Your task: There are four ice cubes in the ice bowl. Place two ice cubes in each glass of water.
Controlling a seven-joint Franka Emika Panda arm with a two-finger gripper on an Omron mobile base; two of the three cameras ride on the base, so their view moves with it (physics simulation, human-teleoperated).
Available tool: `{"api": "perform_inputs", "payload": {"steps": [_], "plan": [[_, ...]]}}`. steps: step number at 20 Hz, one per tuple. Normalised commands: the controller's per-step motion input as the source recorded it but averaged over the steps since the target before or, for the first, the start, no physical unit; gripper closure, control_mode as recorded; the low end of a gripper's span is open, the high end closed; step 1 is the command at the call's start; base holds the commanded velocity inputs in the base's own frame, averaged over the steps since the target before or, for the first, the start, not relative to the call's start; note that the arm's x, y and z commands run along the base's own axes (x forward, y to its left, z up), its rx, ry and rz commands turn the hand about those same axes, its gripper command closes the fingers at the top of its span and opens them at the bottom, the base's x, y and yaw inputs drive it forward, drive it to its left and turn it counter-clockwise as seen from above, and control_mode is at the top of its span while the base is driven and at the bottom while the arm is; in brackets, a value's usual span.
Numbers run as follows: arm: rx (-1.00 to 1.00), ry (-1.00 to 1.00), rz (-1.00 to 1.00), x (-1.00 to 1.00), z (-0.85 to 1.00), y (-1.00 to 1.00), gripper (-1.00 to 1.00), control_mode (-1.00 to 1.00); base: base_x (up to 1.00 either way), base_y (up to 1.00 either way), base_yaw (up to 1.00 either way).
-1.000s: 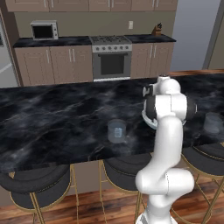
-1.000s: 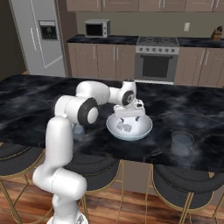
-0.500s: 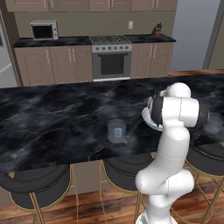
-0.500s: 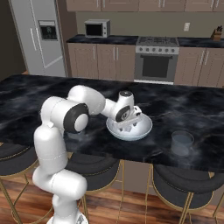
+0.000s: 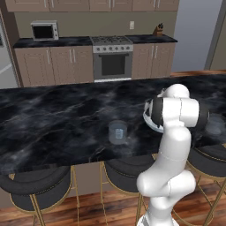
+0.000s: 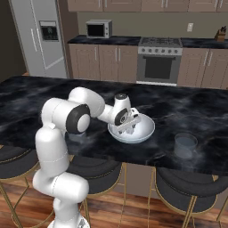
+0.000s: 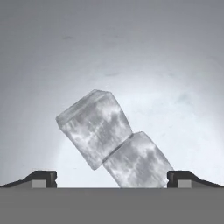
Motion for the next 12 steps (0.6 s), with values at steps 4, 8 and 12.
{"api": "perform_inputs", "payload": {"steps": [4, 8, 12], "plan": [[-0.02, 0.0, 0.05, 0.24, -0.05, -0.02, -1.0, -1.0, 0.0, 0.0, 0.0], [-0.09, 0.0, 0.08, 0.02, -0.33, -0.17, -1.0, -1.0, 0.0, 0.0, 0.0], [-0.12, 0.0, 0.09, 0.0, -0.56, -0.24, -1.0, -1.0, 0.0, 0.0, 0.0]]}}
